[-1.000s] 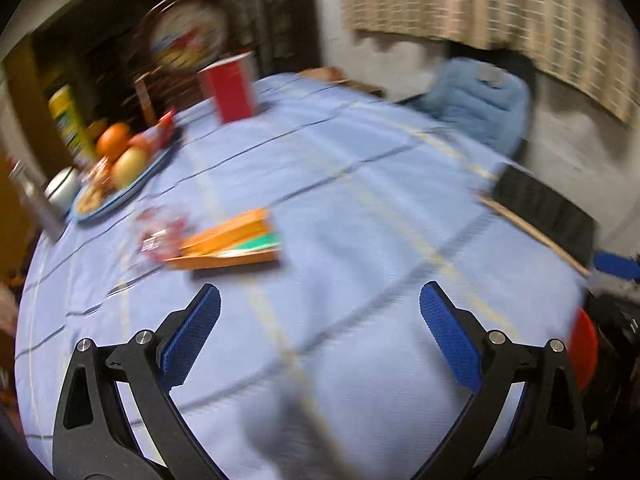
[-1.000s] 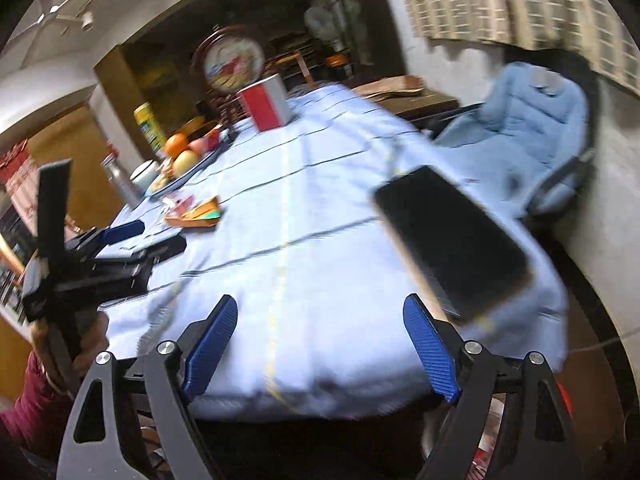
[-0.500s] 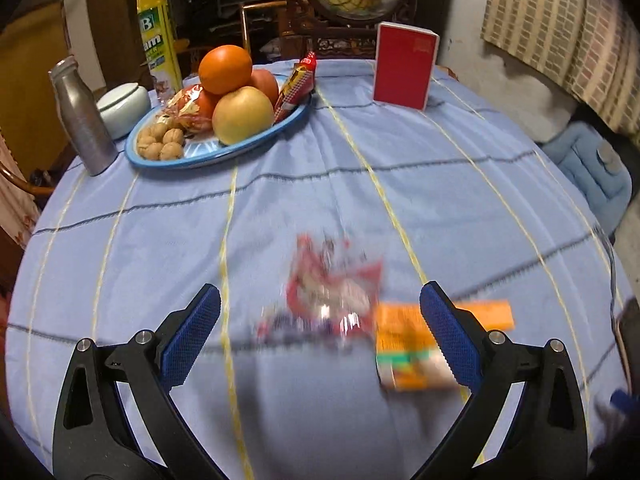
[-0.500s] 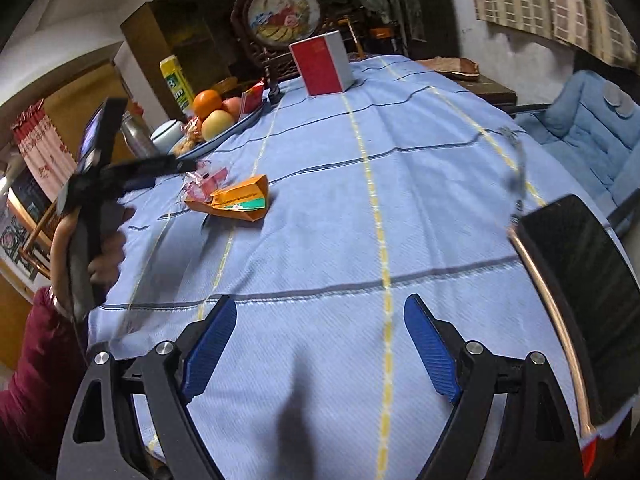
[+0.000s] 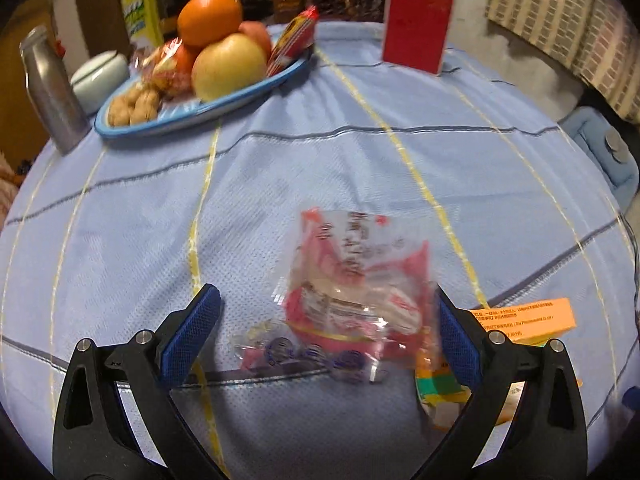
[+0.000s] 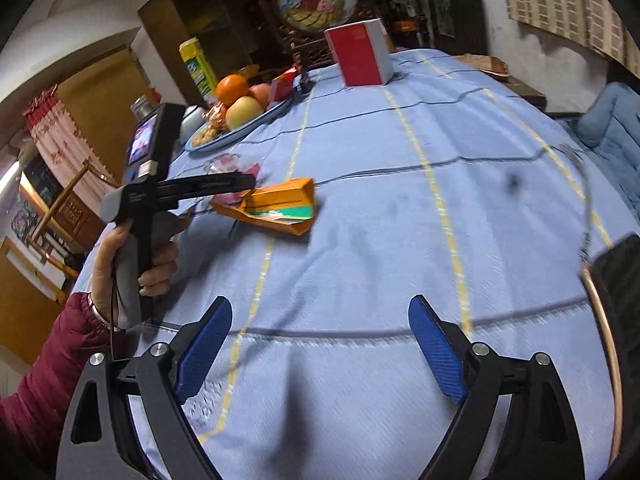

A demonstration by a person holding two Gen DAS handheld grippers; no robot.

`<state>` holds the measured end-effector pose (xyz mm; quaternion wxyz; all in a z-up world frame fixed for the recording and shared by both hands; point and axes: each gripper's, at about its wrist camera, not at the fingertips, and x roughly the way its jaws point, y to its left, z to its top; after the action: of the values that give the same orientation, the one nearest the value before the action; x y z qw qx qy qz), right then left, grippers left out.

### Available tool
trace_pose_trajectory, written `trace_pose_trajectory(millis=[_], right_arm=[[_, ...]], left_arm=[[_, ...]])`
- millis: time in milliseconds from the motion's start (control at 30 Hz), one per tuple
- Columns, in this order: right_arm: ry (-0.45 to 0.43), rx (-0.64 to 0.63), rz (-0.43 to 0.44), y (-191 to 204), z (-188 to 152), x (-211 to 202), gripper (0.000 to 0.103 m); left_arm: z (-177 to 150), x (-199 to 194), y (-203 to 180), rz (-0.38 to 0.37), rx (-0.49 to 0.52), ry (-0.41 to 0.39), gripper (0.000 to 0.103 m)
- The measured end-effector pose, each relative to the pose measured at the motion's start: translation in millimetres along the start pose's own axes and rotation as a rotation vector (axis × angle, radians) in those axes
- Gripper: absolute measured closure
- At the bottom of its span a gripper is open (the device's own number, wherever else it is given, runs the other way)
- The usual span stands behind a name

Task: Collect trash
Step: 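Grasp the pink-printed snack bag with the left tool while the right tool grasps the orange box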

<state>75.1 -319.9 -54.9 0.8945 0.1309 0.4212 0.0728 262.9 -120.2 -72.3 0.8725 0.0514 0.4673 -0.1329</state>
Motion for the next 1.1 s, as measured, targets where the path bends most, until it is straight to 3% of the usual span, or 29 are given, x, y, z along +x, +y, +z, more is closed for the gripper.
trace_pose_trajectory(millis=[200,467,600,700,733,833,1000,1067,1100], right_arm=[[0.026,-0.177,-0.042,39,27,35,0.017],[0.077,-0.41,-0.174,75,41,86,0.043],[0.08,-0.459,-0.228,79,44,100,0.071],[0.064,-0.442,-0.224,77,41,88,0.076],[0.062,-0.441,-0.22,77,38,83,0.085],[0.071,-0.419,-0.204,72,24,60,0.088],[0.117,-0.333,-0.122,54,1,29,0.083],[0.118,-0.288,-0.021,47,-5,15,0.05],[0.091,-0.282,-0.012,46,-6,8,0.031]], left_arm=[[0,-9,12,0.059,-0.035,-0.03,0.007],[1,5,19,0.069,-0.066,0.027,0.007],[3,0,18,0.073,-0.058,0.009,0.007],[4,-3,19,0.069,-0.066,-0.004,0.007],[4,-5,20,0.061,-0.073,-0.006,0.007],[3,-4,19,0.026,-0.073,0.006,0.007],[-1,-4,8,0.036,-0.027,0.006,0.007],[-2,-4,5,0.04,-0.014,0.006,0.007],[-3,-2,3,0.045,-0.007,0.01,0.007]])
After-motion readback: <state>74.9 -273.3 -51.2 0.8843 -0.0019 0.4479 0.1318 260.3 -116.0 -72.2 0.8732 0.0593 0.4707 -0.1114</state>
